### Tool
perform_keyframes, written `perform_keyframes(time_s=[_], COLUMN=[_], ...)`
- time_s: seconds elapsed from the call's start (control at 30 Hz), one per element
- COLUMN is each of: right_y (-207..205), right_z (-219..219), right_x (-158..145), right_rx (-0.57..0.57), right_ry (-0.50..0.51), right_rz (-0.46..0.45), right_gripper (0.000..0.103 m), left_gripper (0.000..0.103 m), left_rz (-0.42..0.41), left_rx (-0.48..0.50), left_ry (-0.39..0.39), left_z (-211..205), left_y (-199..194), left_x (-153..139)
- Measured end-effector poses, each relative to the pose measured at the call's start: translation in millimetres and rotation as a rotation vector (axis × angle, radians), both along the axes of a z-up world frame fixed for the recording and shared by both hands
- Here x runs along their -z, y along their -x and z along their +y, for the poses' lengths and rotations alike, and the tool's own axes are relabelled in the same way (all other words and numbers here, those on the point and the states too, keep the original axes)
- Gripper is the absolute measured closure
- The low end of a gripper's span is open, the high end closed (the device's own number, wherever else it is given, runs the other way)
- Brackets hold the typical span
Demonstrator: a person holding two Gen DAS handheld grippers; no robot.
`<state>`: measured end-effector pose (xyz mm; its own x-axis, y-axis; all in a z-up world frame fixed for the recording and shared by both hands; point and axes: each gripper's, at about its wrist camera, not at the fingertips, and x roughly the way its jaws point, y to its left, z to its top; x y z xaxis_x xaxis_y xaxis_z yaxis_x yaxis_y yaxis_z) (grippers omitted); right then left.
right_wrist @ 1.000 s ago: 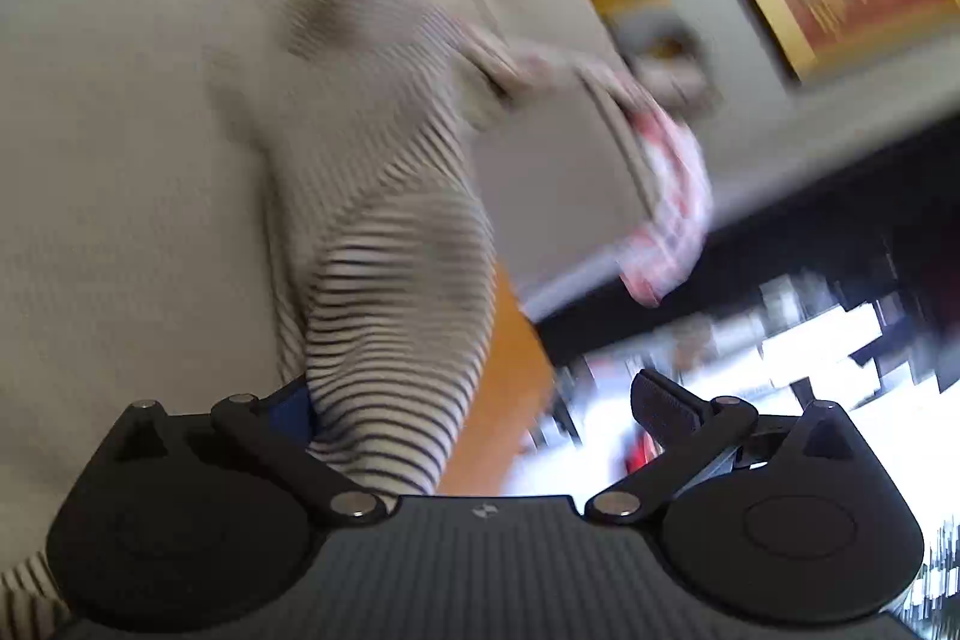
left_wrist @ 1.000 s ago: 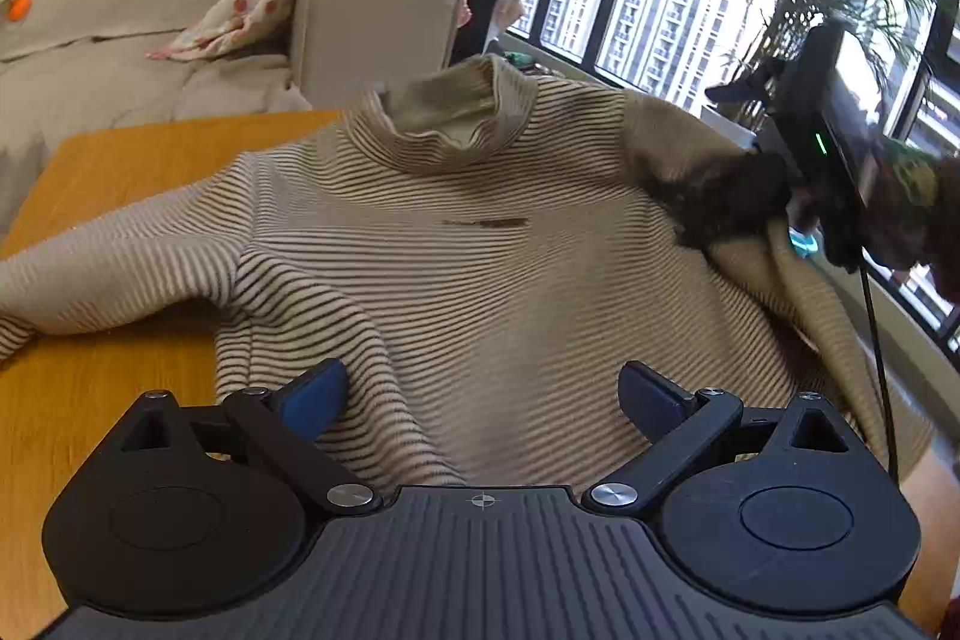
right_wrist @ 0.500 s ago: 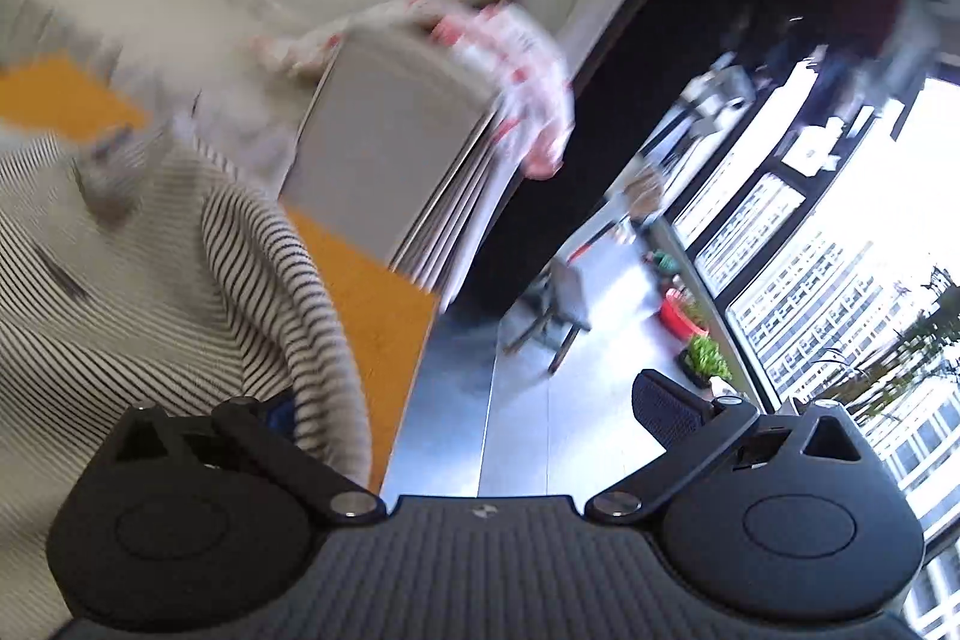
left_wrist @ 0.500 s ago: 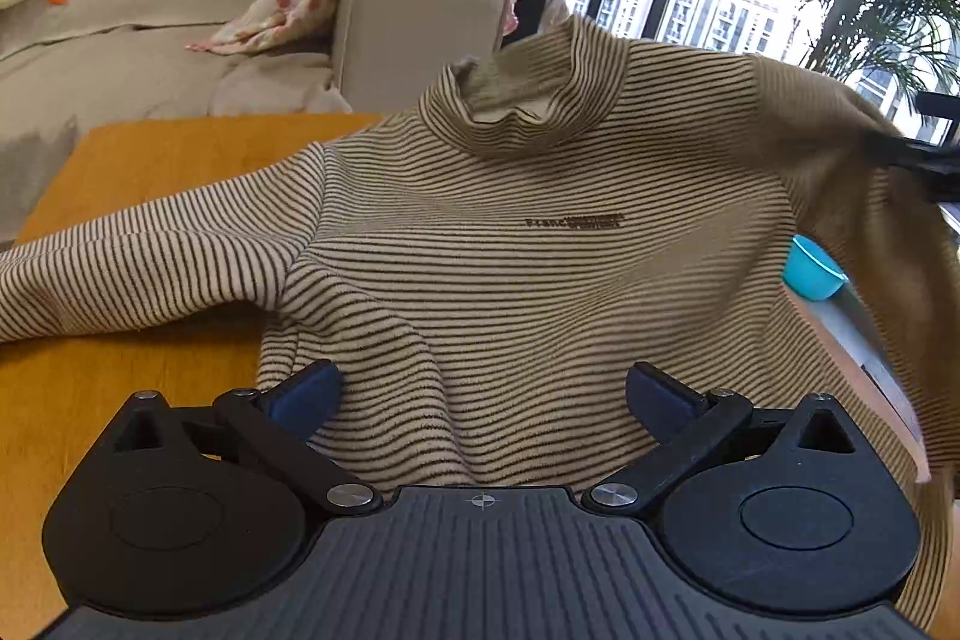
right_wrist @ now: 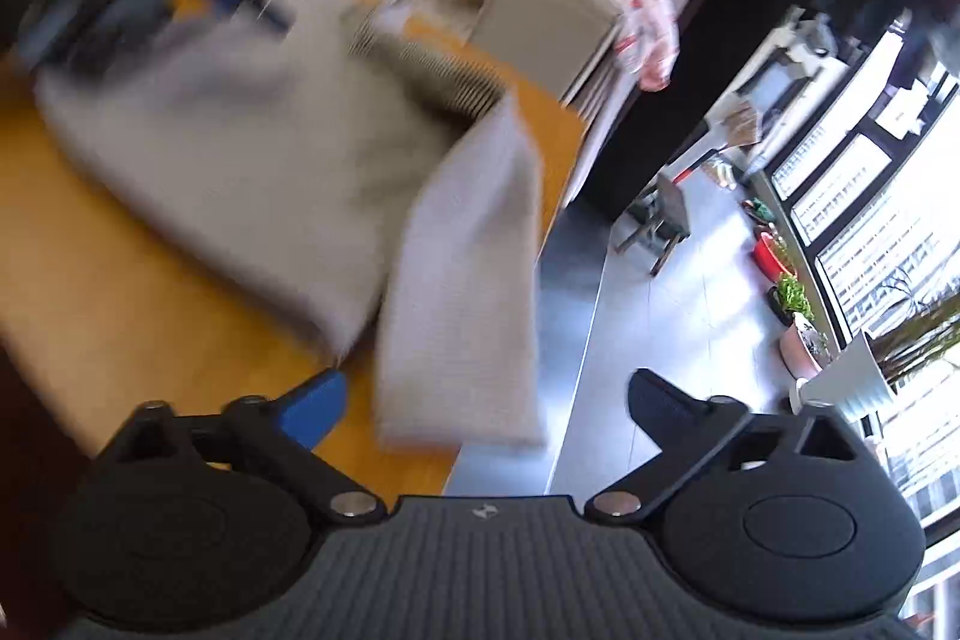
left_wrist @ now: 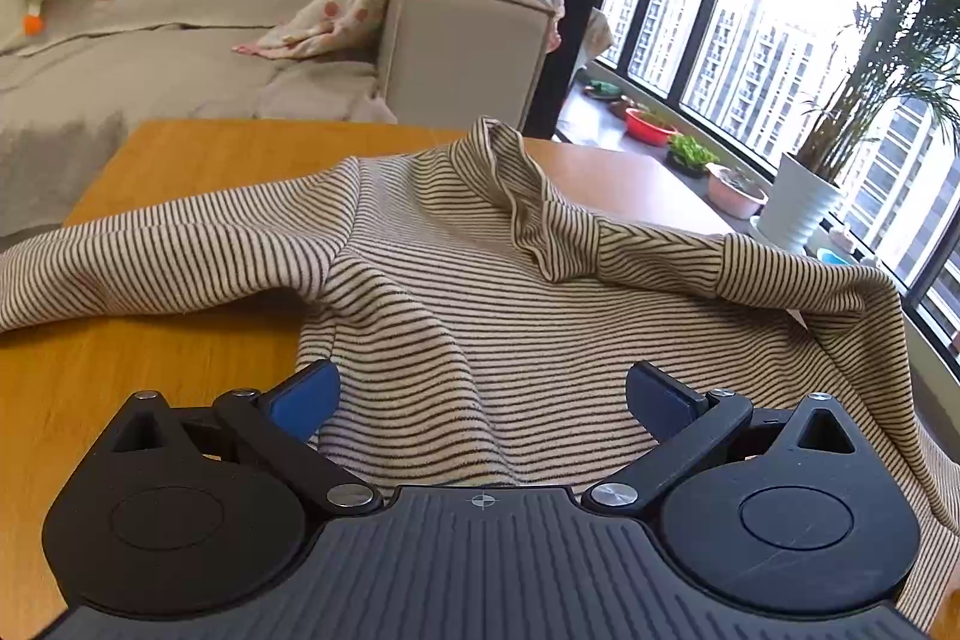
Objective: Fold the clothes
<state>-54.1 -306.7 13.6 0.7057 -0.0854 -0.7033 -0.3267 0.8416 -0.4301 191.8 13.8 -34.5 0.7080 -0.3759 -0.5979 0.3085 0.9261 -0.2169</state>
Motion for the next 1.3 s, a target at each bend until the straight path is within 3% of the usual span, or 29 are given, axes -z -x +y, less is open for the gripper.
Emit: perform_keyframes(time_s=[0.03, 0.07, 0.3, 0.33, 0.37, 0.43, 0.47, 0.57, 0.7, 0.73, 0.77, 0.8, 0.83, 0.9, 0.97, 1.03, 1.1, 1.17, 1.23, 1.3], right_y=[4, 7, -17, -25, -35, -56, -67, -98, -137, -144, -150, -156, -163, -176, -193, -210, -218, -220, -217, -215], right_z=[0, 0, 15, 18, 21, 29, 32, 38, 36, 34, 31, 29, 29, 31, 46, 62, 83, 98, 102, 95], right_x=[7, 9, 27, 29, 31, 33, 33, 23, -19, -32, -46, -59, -63, -66, -45, -21, 5, 27, 39, 42], right_rx=[-0.011, -0.015, -0.094, -0.112, -0.124, -0.146, -0.156, -0.176, -0.097, -0.081, -0.066, -0.05, -0.051, -0.058, -0.045, -0.029, -0.019, -0.027, -0.013, 0.016], right_ry=[0.002, -0.005, 0.196, 0.214, 0.209, 0.183, 0.166, 0.093, -0.071, -0.163, -0.265, -0.367, -0.494, -0.755, -0.915, -1.065, -1.072, -1.042, -1.042, -1.086], right_rz=[0.036, 0.026, -0.092, -0.105, -0.102, -0.088, -0.079, -0.074, -0.177, -0.207, -0.236, -0.265, -0.263, -0.244, -0.162, -0.072, -0.003, 0.028, 0.02, -0.016], right_gripper=[0.033, 0.033, 0.034, 0.04, 0.046, 0.071, 0.075, 0.078, 0.077, 0.066, 0.042, 0.027, 0.003, 0.0, 0.0, 0.0, 0.0, 0.0, 0.0, 0.0], left_gripper=[0.0, 0.0, 0.0, 0.0, 0.0, 0.0, 0.0, 0.0, 0.0, 0.002, 0.006, 0.01, 0.019, 0.025, 0.035, 0.035, 0.043, 0.087, 0.088, 0.089], left_rz=[0.001, 0.0, 0.028, 0.035, 0.041, 0.059, 0.07, 0.15, 0.292, 0.319, 0.346, 0.373, 0.39, 0.396, 0.38, 0.35, 0.303, 0.27, 0.224, 0.136], left_rx=[-0.001, -0.002, 0.009, 0.008, 0.005, -0.002, -0.009, -0.055, -0.165, -0.207, -0.249, -0.291, -0.34, -0.422, -0.492, -0.563, -0.634, -0.677, -0.668, -0.594], left_ry=[-0.004, -0.009, 0.006, 0.009, 0.012, 0.034, 0.048, 0.142, 0.347, 0.399, 0.45, 0.502, 0.558, 0.657, 0.723, 0.762, 0.724, 0.664, 0.596, 0.499], left_z=[-1, -2, -2, -1, 0, 6, 10, 34, 95, 111, 126, 142, 153, 168, 177, 184, 188, 192, 193, 180], left_y=[1, 2, 11, 12, 14, 16, 18, 21, 15, 10, 5, 0, -8, -25, -40, -54, -63, -71, -77, -81], left_x=[0, -1, -2, -2, -2, -5, -8, -17, -17, -14, -11, -8, -4, 7, 14, 17, 14, 8, -7, -43])
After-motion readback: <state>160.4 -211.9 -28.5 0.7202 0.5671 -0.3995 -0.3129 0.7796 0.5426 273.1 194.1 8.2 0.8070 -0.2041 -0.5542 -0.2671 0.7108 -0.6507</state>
